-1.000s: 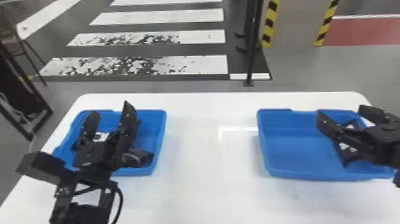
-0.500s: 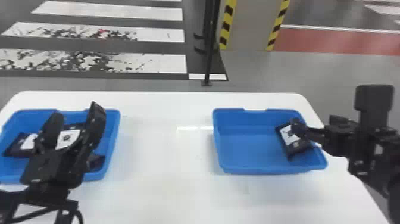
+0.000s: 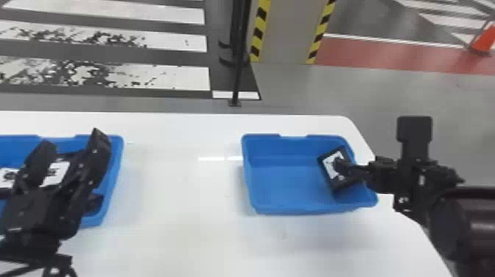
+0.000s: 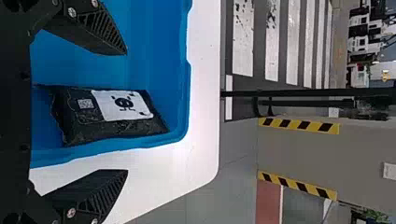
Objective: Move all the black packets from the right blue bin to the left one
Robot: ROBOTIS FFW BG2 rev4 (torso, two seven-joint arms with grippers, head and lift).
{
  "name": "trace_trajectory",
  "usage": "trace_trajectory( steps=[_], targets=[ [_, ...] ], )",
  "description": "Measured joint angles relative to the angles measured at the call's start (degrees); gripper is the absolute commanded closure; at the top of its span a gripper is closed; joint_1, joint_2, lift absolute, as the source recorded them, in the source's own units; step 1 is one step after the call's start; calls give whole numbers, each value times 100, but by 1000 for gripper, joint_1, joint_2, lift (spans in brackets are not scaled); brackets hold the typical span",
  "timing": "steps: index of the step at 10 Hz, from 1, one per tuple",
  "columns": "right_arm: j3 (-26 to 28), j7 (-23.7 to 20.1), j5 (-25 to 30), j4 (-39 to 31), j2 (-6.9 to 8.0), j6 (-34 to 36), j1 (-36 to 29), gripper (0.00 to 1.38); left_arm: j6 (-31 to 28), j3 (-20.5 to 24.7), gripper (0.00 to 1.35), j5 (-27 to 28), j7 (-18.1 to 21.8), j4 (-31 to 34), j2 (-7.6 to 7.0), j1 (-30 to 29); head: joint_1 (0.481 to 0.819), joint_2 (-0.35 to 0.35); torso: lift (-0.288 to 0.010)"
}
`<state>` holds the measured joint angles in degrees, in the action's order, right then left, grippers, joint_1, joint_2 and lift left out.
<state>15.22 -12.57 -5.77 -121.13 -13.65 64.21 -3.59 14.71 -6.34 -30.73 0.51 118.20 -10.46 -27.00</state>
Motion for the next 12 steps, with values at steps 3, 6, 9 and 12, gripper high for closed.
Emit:
trace_trajectory(
  steps=[3,6,9,12],
  targets=[
    [0,-61,-93,418,-15,33,154,130,20,37,196,0,2,-11,12,2,695,-188,-168],
    [-12,-82,-123,695,-25,28,282,136,57,65,196,0,2,-31,23,28,695,-185,-168],
    [-54,-79,-165,890,-31,7,341,148,44,74,196,-10,7,-43,27,31,695,-183,-168],
    [-158,-81,-313,1027,-33,-24,371,275,106,74,197,-35,19,-91,27,42,695,-165,-168]
  ],
)
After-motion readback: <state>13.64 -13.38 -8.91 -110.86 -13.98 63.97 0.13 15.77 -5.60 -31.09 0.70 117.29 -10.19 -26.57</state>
